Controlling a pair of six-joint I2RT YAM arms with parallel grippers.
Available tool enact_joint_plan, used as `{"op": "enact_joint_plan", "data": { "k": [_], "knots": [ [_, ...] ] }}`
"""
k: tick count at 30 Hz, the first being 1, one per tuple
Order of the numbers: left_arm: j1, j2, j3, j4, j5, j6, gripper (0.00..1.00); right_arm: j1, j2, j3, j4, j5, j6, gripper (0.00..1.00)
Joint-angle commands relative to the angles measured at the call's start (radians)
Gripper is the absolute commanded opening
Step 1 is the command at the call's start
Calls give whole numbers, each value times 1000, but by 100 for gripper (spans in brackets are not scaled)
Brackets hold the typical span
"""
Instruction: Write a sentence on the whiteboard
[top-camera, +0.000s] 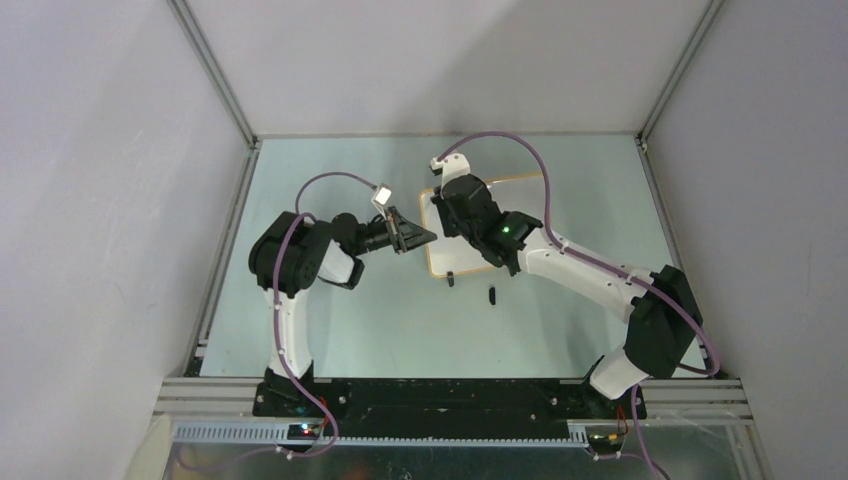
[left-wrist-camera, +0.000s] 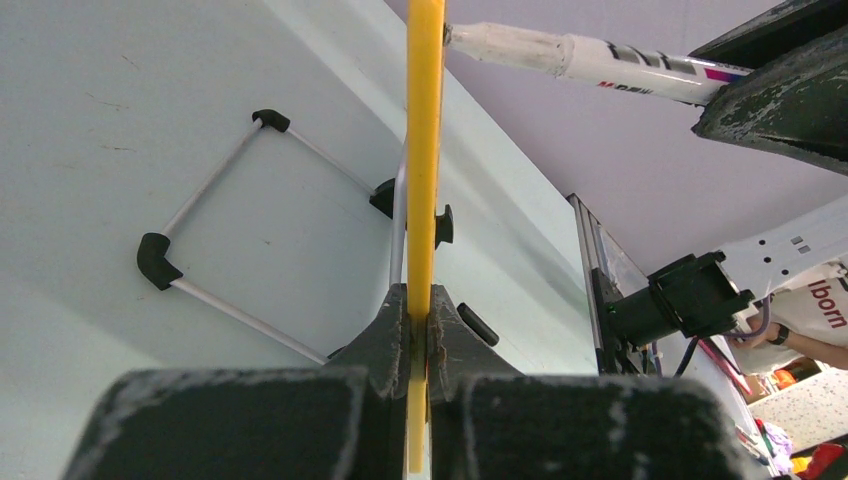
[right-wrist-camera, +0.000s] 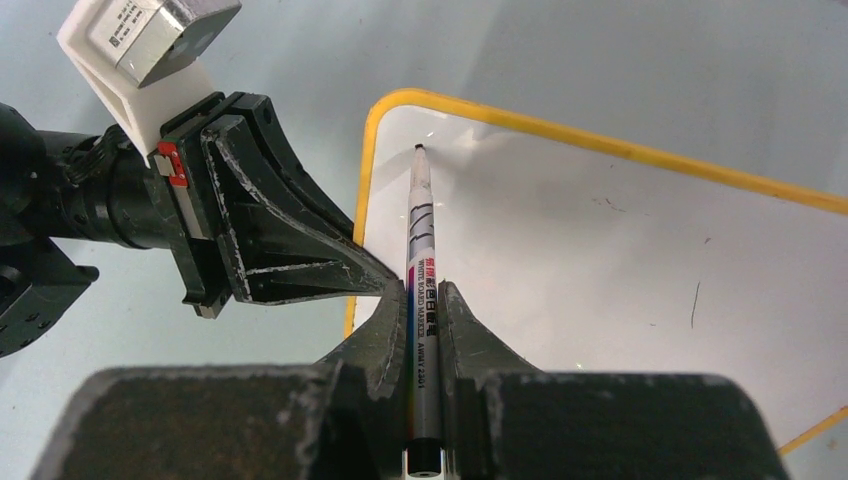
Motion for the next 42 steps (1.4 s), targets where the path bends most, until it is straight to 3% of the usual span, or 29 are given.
{"op": "enact_joint_plan", "data": {
  "k": [1, 42],
  "knots": [
    [-8, -15, -1, 44, 39, 11, 0, -1, 1, 45, -21, 6, 0, 0],
    [-8, -15, -1, 44, 42, 11, 0, 10, -17, 33, -126, -68, 3, 0]
  ]
}}
